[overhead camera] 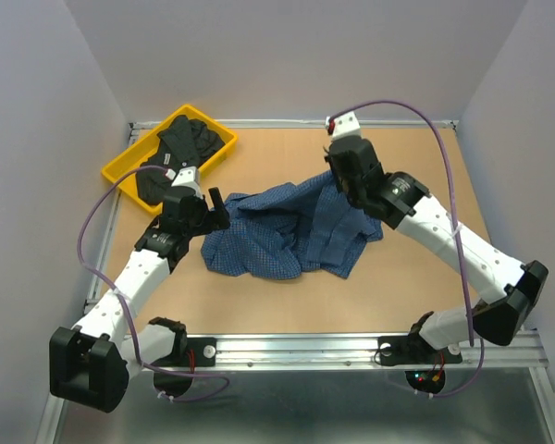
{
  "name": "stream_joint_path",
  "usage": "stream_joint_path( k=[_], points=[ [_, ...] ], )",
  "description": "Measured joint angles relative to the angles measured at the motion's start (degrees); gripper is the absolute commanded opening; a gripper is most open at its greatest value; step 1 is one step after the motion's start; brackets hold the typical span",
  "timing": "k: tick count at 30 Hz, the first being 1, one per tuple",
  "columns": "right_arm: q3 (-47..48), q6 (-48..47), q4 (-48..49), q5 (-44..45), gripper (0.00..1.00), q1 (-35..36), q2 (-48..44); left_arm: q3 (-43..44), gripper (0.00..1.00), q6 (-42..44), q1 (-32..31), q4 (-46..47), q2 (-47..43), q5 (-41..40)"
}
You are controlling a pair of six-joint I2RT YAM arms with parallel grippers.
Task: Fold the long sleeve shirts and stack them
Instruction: Flatten the shirt out
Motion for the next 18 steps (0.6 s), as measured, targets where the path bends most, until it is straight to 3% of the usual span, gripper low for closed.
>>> stream_joint_path(
  k=[9,16,18],
  points=[
    [15.23,-15.93,11.69,-3.26,0.01,-10.75,12.83,-0.72,0.94,-0.04,0.11,0.24,-2.01,-0.24],
    [23.65,-25.38,22.95,-8.94,0.01,-13.33,22.29,-0.72,0.94,-0.04,0.11,0.28,-2.56,-0.31],
    [24.74,-27.30,27.21,-10.71,0.14,-13.81,24.92,-0.72,0.94,-0.04,0.11,0.28,-2.56,-0.31]
  ],
)
